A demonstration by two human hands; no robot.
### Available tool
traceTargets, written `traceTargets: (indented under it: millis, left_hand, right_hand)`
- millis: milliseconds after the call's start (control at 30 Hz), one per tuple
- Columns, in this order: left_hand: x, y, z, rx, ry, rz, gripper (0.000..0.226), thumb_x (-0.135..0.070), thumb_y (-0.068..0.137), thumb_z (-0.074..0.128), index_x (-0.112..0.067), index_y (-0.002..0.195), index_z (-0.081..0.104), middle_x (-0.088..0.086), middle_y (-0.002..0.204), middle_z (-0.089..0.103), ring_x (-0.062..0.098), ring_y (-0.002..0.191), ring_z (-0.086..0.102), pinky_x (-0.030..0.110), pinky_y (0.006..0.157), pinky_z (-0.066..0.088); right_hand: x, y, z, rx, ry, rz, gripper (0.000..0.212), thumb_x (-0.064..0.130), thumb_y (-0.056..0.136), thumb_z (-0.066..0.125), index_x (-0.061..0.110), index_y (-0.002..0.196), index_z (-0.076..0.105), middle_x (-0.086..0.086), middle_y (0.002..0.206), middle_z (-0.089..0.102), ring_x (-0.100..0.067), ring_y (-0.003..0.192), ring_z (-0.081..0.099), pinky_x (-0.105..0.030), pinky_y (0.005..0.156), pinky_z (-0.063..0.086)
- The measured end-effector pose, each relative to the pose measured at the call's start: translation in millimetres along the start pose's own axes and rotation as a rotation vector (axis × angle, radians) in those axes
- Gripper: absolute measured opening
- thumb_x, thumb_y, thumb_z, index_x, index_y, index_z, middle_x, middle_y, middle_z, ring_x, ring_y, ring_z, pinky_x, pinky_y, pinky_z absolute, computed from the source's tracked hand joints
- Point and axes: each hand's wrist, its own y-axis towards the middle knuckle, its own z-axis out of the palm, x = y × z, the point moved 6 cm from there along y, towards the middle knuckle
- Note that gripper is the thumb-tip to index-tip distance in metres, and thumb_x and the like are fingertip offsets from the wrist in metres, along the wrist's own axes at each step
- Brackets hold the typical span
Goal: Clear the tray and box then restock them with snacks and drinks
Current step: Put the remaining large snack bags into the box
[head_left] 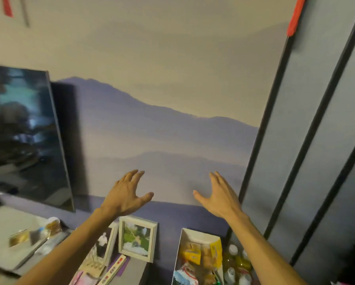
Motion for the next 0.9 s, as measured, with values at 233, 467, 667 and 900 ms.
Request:
traceTargets:
  millis: [233,467,667,900]
  left_hand:
    - [83.4,-144.2,-66.7,-0.012,0.075,-0.286,0.101,-0.090,0.081,0.044,-0.033,0.162,0.026,0.004,0.170,0.029,0.029,0.150,0.037,0.056,0.119,0.039]
    - [174.9,-269.8,-123.9,-0.034,0.081,-0.583,0.107,-0.092,0.074,0.042,-0.031,0.161,0.029,0.004,0.170,0.027,0.030,0.150,0.037,0.052,0.120,0.039]
    - [280.7,-328.1,-139.2,-0.023,0.102,-0.706,0.107,-0.096,0.075,0.043,-0.032,0.160,0.031,0.004,0.170,0.029,0.030,0.149,0.039,0.055,0.117,0.042]
    - [416.8,-358.0,-127.3,0.045,0.056,-0.816,0.100,-0.089,0.079,0.047,-0.029,0.158,0.036,0.003,0.164,0.038,0.027,0.143,0.045,0.049,0.114,0.046]
  right_hand:
    - [127.3,-29.3,63.7,0.164,0.091,-0.230,0.109,0.079,0.092,0.054,0.015,0.170,0.014,-0.006,0.178,0.009,-0.027,0.162,0.018,-0.043,0.128,0.027]
    - [282.0,-70.4,144.9,0.318,0.128,-0.475,0.110,0.080,0.091,0.053,0.015,0.170,0.014,-0.008,0.177,0.015,-0.029,0.162,0.020,-0.049,0.127,0.029]
    - [408.6,-80.5,216.7,0.414,0.103,-0.607,0.103,0.074,0.094,0.057,0.018,0.170,0.016,-0.006,0.178,0.013,-0.029,0.161,0.021,-0.047,0.124,0.031]
    - [532.9,-75.2,319.6,0.536,0.121,-0.671,0.103,0.074,0.092,0.060,0.021,0.169,0.015,-0.004,0.176,0.020,-0.029,0.159,0.027,-0.047,0.123,0.034]
